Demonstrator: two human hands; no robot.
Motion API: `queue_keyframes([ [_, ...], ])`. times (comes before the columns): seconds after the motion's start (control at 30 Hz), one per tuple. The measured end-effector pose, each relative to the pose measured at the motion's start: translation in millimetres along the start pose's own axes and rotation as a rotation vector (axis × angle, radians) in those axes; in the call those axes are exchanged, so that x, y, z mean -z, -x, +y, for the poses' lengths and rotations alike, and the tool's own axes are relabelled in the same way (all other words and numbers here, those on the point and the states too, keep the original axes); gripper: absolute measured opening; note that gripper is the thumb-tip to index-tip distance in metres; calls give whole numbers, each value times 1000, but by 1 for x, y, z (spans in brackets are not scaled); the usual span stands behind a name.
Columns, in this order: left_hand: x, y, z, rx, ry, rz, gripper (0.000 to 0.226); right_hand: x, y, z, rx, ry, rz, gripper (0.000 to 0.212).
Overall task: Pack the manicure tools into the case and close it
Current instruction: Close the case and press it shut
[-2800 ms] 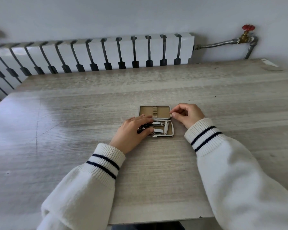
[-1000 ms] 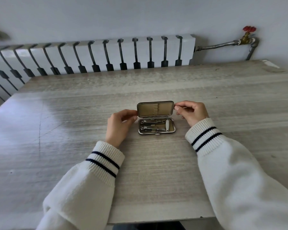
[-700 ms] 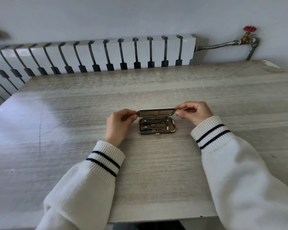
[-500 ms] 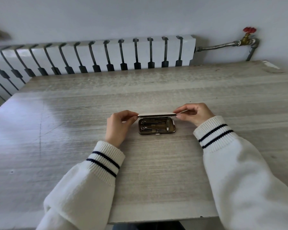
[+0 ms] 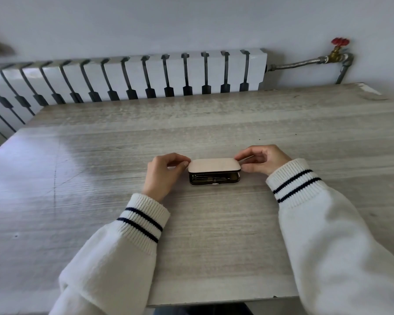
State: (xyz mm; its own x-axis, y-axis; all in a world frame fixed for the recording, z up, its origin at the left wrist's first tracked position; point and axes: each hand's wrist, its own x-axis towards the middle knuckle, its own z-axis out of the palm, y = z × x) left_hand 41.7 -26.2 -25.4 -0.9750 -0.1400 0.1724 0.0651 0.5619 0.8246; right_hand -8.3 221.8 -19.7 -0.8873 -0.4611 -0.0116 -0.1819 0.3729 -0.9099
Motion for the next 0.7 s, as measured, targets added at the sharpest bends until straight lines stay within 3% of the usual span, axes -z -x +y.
queue_keyframes([
  [0.47, -3, 2, 2, -30, -18, -131, 13, -5, 0, -5, 14, 62, -41, 31],
  [0.57, -6, 2, 2, -89, -45, -250, 23, -11, 0, -8, 37, 128, -51, 33],
  [0.7, -6, 5, 2, -146, -196, -435, 54, -20, 0, -10, 35, 237, -157, 52],
])
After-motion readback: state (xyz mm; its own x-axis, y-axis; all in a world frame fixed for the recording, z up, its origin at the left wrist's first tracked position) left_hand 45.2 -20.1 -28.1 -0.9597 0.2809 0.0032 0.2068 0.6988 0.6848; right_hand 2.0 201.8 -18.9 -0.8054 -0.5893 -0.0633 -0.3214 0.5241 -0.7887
